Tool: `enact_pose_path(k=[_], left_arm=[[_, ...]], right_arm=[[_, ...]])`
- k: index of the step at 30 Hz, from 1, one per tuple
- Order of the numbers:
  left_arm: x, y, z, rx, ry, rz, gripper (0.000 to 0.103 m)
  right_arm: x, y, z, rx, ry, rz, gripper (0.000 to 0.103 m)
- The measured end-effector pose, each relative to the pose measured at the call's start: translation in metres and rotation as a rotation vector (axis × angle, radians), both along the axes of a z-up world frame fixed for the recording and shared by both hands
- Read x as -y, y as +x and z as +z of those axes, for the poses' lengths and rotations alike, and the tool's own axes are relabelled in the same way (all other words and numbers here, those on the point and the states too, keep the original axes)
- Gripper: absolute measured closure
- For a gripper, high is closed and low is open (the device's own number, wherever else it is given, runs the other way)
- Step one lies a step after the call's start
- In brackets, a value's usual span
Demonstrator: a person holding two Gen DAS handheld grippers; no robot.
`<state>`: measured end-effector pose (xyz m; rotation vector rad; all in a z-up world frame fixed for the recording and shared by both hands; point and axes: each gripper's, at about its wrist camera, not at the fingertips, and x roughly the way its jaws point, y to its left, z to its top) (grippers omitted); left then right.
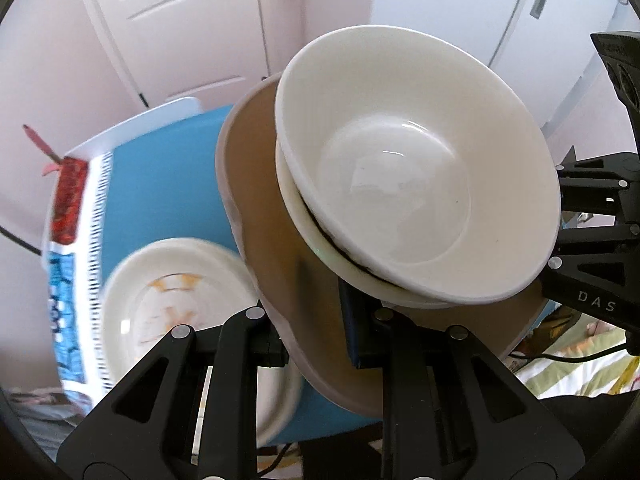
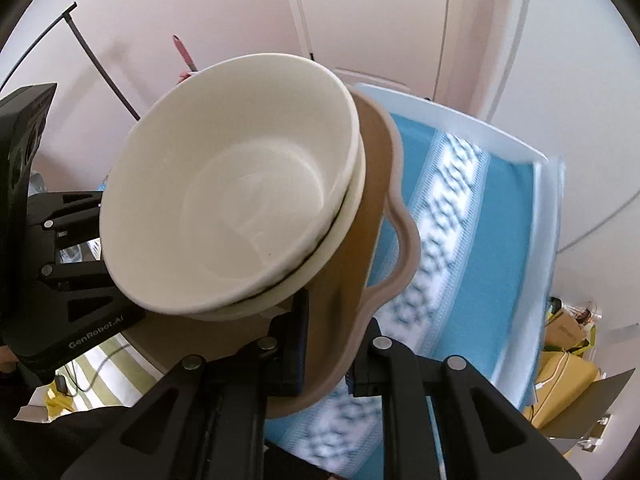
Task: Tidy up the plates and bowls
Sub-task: 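Lift the basin with nested bowls and carry it over the plate stack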
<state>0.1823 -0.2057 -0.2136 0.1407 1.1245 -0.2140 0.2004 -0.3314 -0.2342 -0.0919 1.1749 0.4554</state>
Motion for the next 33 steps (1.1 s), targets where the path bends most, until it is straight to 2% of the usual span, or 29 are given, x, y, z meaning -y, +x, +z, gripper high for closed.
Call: enact_pose_path(k=[7, 16, 23, 33], left_arm=[[-0.077, -0.012, 0.002, -0.029, 0.013, -0.021, 0.086], [-0.149, -0.027, -0.025, -0.091, 0.025, -0.083, 0.086], [-0.167, -0.028, -0.043, -0.112, 0.011, -0.122, 0.087], [-0.175, -0.027, -0.060, -0.109, -0.001, -0.135, 0.087]], right_arm=[[-0.081, -0.007, 0.004, -0.019, 0.018, -0.024, 0.089], [-0.159, -0.025, -0.024, -0.071, 0.022, -0.108, 0.089], [-0.186, -0.032, -0.043, -0.097, -0.007, -0.169, 0.089], [-0.196, -0.021, -0.059, -0.115, -0.027, -0.193, 0.089]])
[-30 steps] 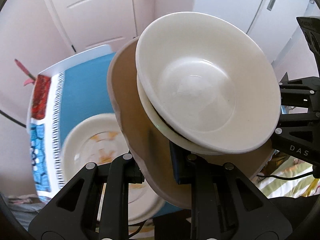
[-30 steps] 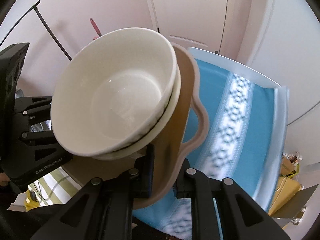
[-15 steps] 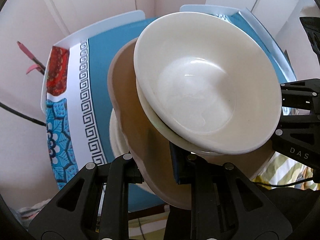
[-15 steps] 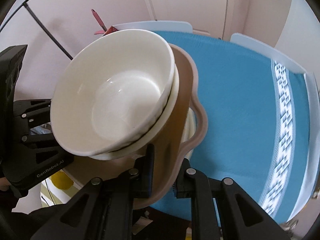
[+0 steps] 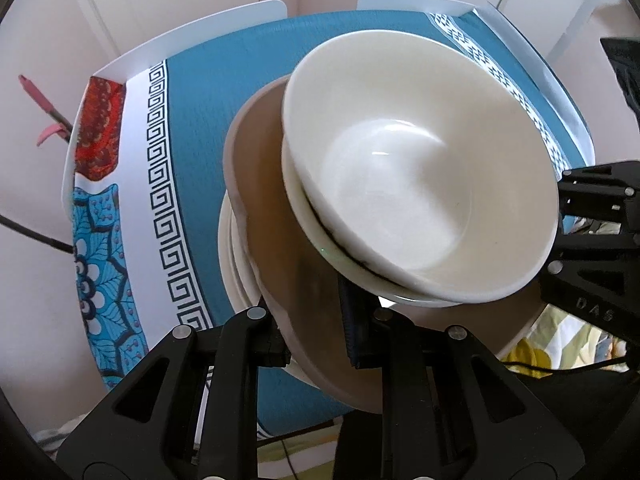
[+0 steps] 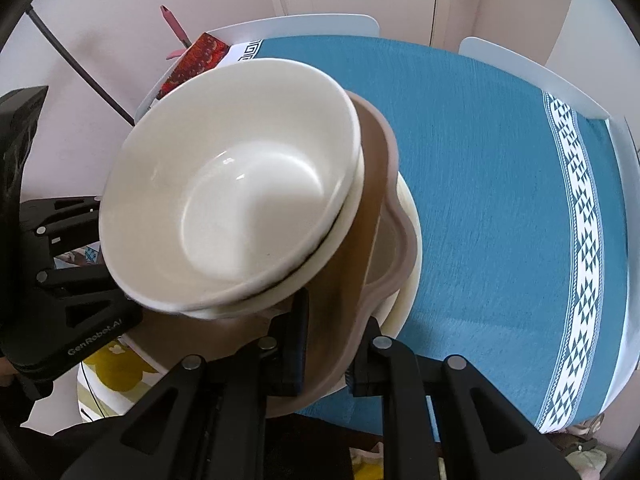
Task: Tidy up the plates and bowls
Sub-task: 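Lift the basin with nested bowls and carry it over the plate stack, then lower the basin onto the plate stack and open both grippers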
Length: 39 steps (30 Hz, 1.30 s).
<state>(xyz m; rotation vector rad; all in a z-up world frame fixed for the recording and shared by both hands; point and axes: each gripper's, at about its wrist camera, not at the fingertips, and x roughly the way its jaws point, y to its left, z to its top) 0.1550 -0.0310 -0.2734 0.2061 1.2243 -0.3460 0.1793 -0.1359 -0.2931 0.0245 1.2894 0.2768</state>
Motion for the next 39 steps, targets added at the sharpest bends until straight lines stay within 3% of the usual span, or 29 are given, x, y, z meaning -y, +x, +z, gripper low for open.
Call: enact_pose_path(k=[12, 31, 33, 36, 37, 38, 39], left_arm=[[0.008, 0.003, -0.002, -0.026, 0.029, 0.029, 0.086], [0.011, 0.000, 0.008, -0.092, 0.058, 0.024, 0.074], [0.013, -0.003, 0.010, -0.101, 0.052, 0.004, 0.067], [0.017, -0.008, 0.017, -0.089, 0.056, -0.009, 0.046], [0.017, -0.008, 0.019, -0.081, 0.061, -0.009, 0.020], [0.016, -0.009, 0.022, -0.069, 0.054, -0.004, 0.008], [0.015, -0.009, 0.024, -0.065, 0.039, 0.002, 0.008]], right_arm=[[0.004, 0.008, -0.002, -0.013, 0.003, -0.002, 0.089], [0.000, 0.018, 0.005, -0.073, -0.043, 0.011, 0.088], [0.002, 0.018, 0.008, -0.075, -0.043, 0.009, 0.087], [0.003, 0.015, 0.015, -0.072, -0.070, 0.006, 0.068], [0.003, 0.016, 0.016, -0.073, -0.082, 0.005, 0.055], [0.006, 0.015, 0.018, -0.072, -0.083, 0.000, 0.049], [0.008, 0.014, 0.018, -0.074, -0.068, -0.007, 0.047]])
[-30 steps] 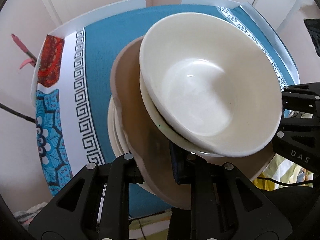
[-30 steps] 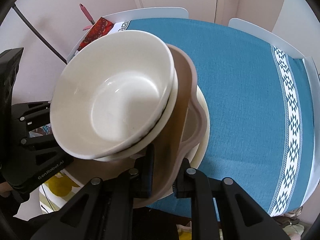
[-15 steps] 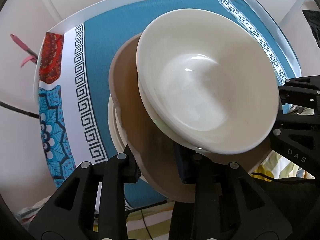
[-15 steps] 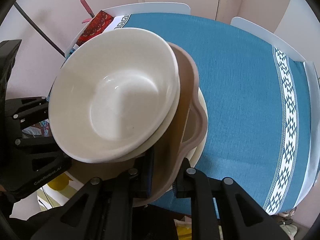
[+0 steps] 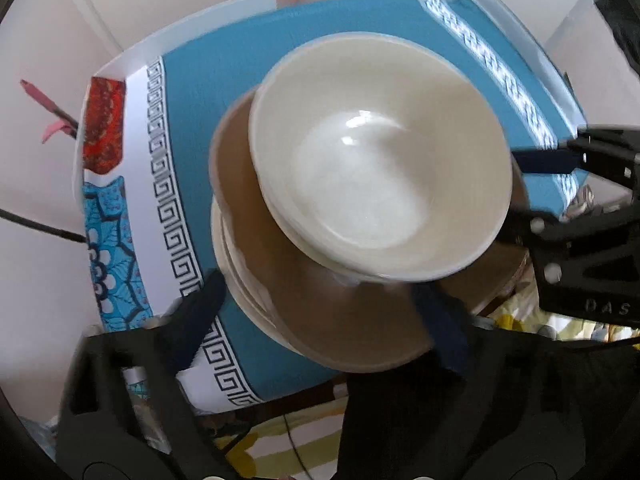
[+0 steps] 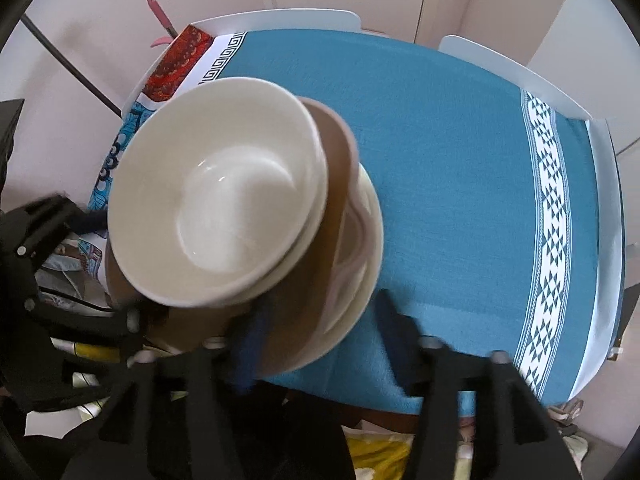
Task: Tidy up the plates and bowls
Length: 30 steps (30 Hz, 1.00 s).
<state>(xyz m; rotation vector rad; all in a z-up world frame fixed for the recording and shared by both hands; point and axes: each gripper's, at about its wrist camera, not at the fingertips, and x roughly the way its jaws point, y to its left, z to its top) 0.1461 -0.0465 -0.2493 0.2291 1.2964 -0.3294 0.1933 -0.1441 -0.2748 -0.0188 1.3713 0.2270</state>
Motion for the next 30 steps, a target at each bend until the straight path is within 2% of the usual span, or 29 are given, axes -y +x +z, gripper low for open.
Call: enact_pose_path(k=[2, 7, 12, 13, 14, 15, 16, 20, 24, 26, 30], left_arm=[[-0.001, 0.000, 0.000, -0.023, -0.031, 0.009, 0.008], [-0.001, -0.006, 0.007, -0.003, -0.033, 0.021, 0.008], [-0.006, -0.024, 0.025, 0.040, -0.036, 0.043, 0.008], [-0.007, -0.028, 0.030, 0.052, -0.036, 0.049, 0.008], [-0.008, -0.034, 0.035, 0.070, -0.035, 0.055, 0.008], [-0.009, -0.038, 0.040, 0.086, -0.035, 0.059, 0.008], [-0.010, -0.046, 0.047, 0.109, -0.035, 0.065, 0.008], [-0.013, -0.077, 0.077, 0.214, -0.032, 0.102, 0.008], [-0.014, -0.117, 0.117, 0.376, -0.038, 0.166, 0.001], [-0.015, -0.141, 0.139, 0.471, -0.066, 0.202, 0.000], [-0.022, -0.181, 0.177, 0.634, -0.109, 0.262, 0.000]], right_arm=[[0.005, -0.001, 0.000, -0.005, 0.031, -0.022, 0.042], [0.005, -0.005, 0.004, 0.016, 0.043, -0.036, 0.042], [0.016, -0.024, 0.022, 0.064, 0.055, -0.057, 0.041], [0.018, -0.029, 0.026, 0.077, 0.057, -0.060, 0.037], [0.018, -0.034, 0.032, 0.093, 0.062, -0.065, 0.024], [0.019, -0.039, 0.038, 0.112, 0.066, -0.072, 0.017], [0.020, -0.045, 0.045, 0.138, 0.068, -0.080, 0.011], [0.027, -0.076, 0.079, 0.251, 0.066, -0.126, 0.011], [0.032, -0.111, 0.115, 0.384, 0.056, -0.166, 0.007], [0.033, -0.132, 0.135, 0.459, 0.043, -0.180, 0.001], [0.031, -0.173, 0.174, 0.604, 0.021, -0.211, 0.001]])
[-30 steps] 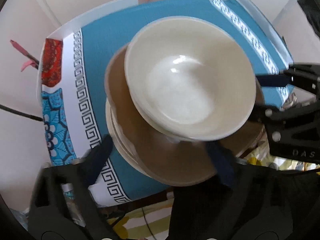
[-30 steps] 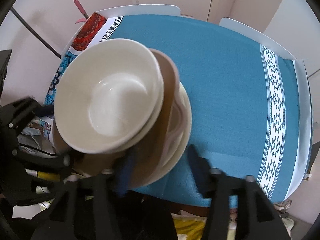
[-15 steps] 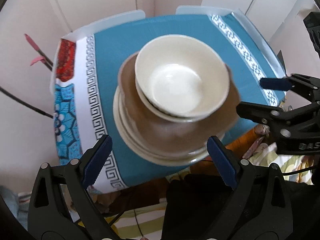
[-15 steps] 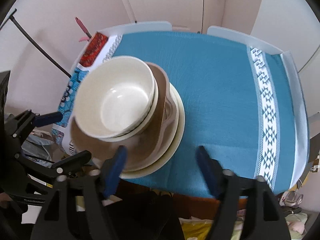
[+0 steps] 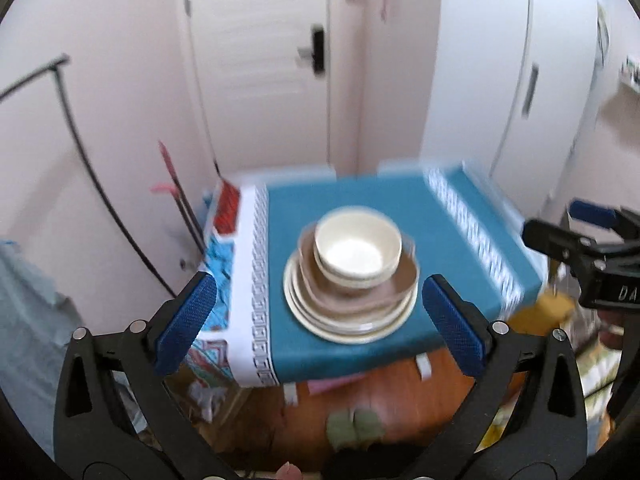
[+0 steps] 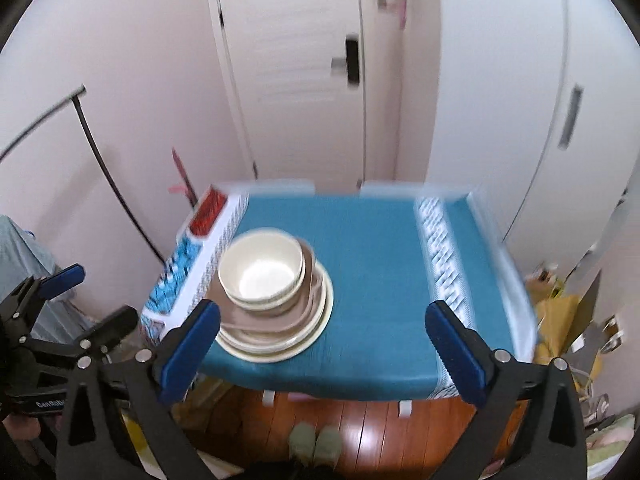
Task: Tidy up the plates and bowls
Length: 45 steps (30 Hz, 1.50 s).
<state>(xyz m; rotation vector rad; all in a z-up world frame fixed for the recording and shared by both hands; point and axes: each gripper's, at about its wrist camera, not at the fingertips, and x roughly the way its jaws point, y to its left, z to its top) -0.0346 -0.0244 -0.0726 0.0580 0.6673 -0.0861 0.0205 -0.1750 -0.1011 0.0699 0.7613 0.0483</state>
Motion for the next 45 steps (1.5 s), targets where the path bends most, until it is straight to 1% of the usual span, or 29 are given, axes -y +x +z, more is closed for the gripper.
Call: enact_pose_path(k=[2, 7, 10, 13, 17, 21, 27, 34, 45], left_arm=[[-0.003, -0.020, 0.021, 0.085, -0.011, 0.024, 0.001], [-0.007, -0.060, 0.063, 0.237, -0.038, 0.040, 0.000], [-0.007, -0.080, 0.079, 0.314, -0.032, 0.049, 0.000], [-0.008, -0.097, 0.088, 0.364, -0.022, 0.064, 0.000], [-0.014, -0.113, 0.098, 0.418, -0.033, 0.092, 0.000], [-0.013, -0.124, 0.102, 0.440, -0.031, 0.092, 0.000], [-0.012, -0.129, 0.105, 0.447, -0.029, 0.086, 0.000], [-0.007, -0.131, 0.108, 0.462, -0.023, 0.085, 0.000], [-0.004, -0.125, 0.110, 0.456, -0.024, 0.079, 0.000]], right_arm=[[-0.001, -0.023, 0.020, 0.083, -0.019, -0.023, 0.001], [-0.005, -0.064, 0.058, 0.222, -0.070, -0.060, 0.001], [-0.005, -0.082, 0.074, 0.276, -0.082, -0.092, 0.001], [-0.007, -0.098, 0.085, 0.315, -0.095, -0.116, 0.001], [-0.006, -0.112, 0.092, 0.351, -0.100, -0.147, 0.001], [-0.004, -0.120, 0.095, 0.367, -0.093, -0.166, 0.001], [-0.003, -0.127, 0.096, 0.380, -0.092, -0.171, 0.001], [-0.001, -0.129, 0.096, 0.385, -0.090, -0.173, 0.001], [-0.002, -0.127, 0.099, 0.383, -0.089, -0.182, 0.001]])
